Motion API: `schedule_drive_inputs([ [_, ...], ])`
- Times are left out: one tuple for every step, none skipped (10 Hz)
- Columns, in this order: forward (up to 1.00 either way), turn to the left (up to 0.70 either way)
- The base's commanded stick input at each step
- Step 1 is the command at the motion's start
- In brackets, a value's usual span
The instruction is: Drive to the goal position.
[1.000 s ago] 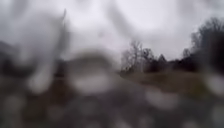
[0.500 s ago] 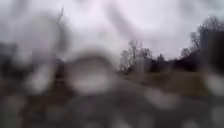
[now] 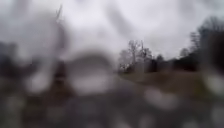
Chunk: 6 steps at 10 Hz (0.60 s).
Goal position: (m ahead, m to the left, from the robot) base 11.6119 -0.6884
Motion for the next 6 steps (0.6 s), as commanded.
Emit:
schedule_drive_inputs([
  [0.85,0.00],
  [0.85,0.00],
  [0.85,0.00],
  [0.85,0.00],
  [0.85,0.00],
  [0.85,0.00],
])
